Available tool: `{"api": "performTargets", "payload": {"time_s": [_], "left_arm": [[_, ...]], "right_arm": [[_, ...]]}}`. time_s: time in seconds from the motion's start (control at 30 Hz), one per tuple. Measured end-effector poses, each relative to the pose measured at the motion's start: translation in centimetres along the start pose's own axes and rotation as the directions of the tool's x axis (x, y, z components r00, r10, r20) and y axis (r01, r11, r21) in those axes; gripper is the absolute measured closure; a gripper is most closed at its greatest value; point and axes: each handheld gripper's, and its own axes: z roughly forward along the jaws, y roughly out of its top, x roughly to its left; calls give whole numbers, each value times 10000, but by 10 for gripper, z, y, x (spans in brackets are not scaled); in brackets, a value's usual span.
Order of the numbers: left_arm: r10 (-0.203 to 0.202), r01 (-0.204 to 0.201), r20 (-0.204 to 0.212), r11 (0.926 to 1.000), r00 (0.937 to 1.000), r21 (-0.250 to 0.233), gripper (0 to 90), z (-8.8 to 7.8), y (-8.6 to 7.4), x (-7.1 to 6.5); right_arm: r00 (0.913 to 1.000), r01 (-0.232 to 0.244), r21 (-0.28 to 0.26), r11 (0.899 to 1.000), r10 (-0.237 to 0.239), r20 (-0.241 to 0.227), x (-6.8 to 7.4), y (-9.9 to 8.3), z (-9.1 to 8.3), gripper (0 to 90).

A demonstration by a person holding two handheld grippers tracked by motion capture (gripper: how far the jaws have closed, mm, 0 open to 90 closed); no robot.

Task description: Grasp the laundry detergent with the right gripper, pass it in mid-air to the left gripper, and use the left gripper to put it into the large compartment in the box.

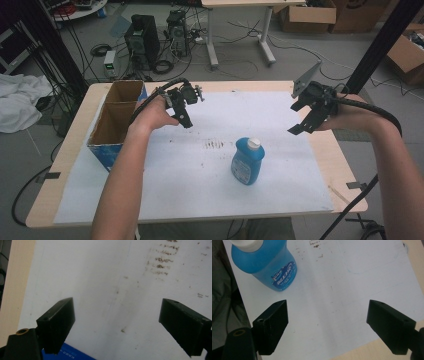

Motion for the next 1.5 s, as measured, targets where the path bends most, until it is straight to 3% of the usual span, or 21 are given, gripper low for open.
{"api": "performTargets", "payload": {"time_s": [0.37, 0.57, 0.7, 0.97, 1.1, 1.13, 1.27, 1.5], "left_arm": [[-10, 10, -1, 10000, 10000, -63, 141, -1, -2, 1], [-24, 24, -10, 10000, 10000, -86, 141, -3, -4, 1], [-2, 2, -40, 10000, 10000, -93, 141, -3, -3, 0], [-25, 24, -49, 9998, 10000, -204, 142, -6, -4, -2], [40, -41, -49, 9999, 10000, -146, 142, -6, -4, -2], [8, -9, -36, 9998, 10000, -178, 142, -6, -4, -2], [-32, 31, -49, 9999, 10000, -169, 142, -6, -4, -2], [-57, 56, -48, 9998, 10000, -204, 142, -7, -5, -2]], "right_arm": [[9997, -145, -321, 9994, 152, 215, 2, -3, -1, 168], [9988, -294, -1097, 9935, 336, 369, 5, -7, -10, 167], [9982, -305, -1313, 9909, 369, 468, 8, -10, -12, 167], [9968, -334, -2385, 9706, 497, 628, 18, -25, -17, 166], [9964, -380, -3221, 9459, 602, 590, 24, -34, -19, 163], [9964, -380, -3221, 9459, 602, 590, 24, -34, -19, 163], [9971, -332, -3647, 9305, 560, 522, 31, -38, -18, 161], [9978, -311, -3965, 9175, 518, 417, 38, -41, -13, 161]]}}
